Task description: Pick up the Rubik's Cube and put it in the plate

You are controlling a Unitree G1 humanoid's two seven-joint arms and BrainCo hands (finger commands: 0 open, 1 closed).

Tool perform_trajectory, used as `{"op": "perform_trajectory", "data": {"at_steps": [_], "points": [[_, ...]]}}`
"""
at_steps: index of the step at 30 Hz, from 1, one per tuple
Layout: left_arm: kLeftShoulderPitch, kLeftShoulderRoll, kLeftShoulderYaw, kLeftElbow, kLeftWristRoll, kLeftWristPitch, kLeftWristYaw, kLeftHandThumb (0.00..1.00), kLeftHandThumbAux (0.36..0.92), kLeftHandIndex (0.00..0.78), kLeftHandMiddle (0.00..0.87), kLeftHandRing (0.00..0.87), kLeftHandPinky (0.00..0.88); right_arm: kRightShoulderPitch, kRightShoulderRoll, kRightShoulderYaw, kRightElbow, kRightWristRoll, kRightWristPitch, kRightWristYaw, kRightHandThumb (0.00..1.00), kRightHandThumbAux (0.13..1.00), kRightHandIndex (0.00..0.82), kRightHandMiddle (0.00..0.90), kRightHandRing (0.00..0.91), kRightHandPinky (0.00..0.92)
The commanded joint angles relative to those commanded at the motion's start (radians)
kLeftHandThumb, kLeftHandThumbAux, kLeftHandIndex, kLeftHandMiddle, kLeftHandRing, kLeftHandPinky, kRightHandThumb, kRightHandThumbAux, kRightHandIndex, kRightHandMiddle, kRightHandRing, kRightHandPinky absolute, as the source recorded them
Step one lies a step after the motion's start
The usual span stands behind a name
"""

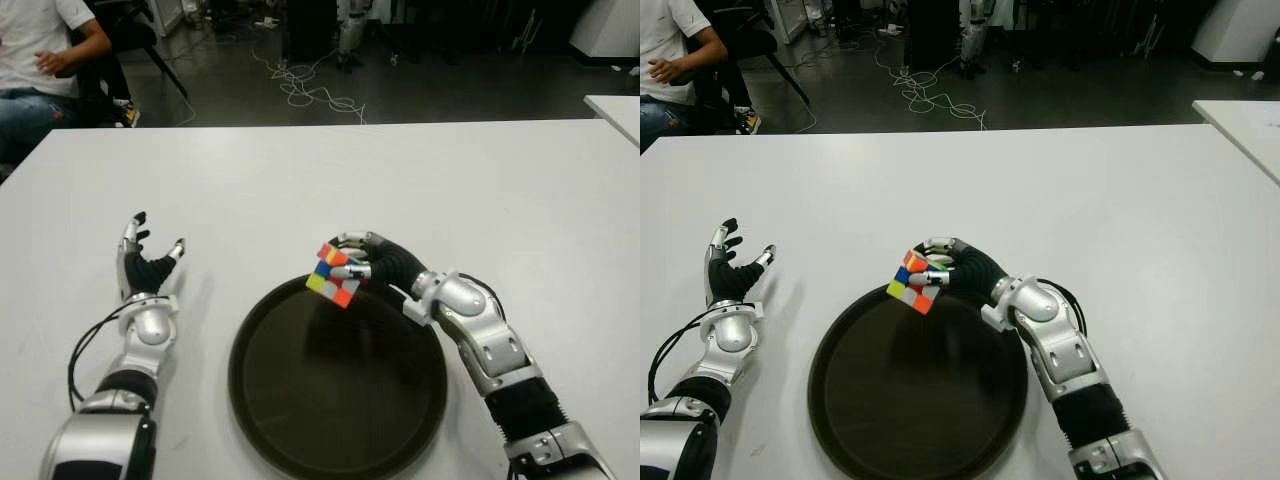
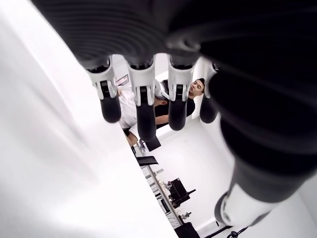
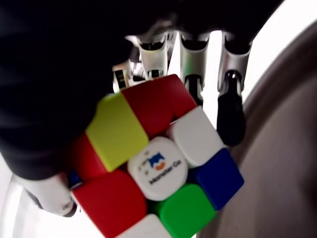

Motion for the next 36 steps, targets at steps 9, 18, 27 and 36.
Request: {"op": "perform_trajectory", "data": {"at_steps": [9,18,27,36], "points": [[0.0,0.001,0.0,0.002,-0.001,0.001,-0.004,0.0,0.76,0.136,0.147,0.143,0.111,-0.001,-0.02,0.013,-0.003,-0.015,-0.021,0.024,0.686,0.728,0.437,0.813,0.819,0.811],[-0.002,0.004,-0.007,0.002,0.007,0.007,0.002,0.0,0.766,0.128,0.141,0.145,0.133,-0.01,-0.037,0.016,0.002,-0.004,-0.018,0.066,0.693,0.726,0.438,0.811,0.81,0.801],[-0.003,0.004,-0.01,0.002,0.009,0.019,0.007,0.0,0.759,0.133,0.147,0.157,0.151,-0.015,-0.053,0.012,0.001,-0.014,-0.034,0.081,0.694,0.725,0.439,0.806,0.807,0.799],[-0.002,0.002,-0.011,-0.002,0.01,0.021,0.015,0.0,0.766,0.14,0.152,0.146,0.116,-0.002,-0.082,0.015,-0.024,-0.028,-0.075,0.09,0.693,0.724,0.439,0.814,0.815,0.808]]}}
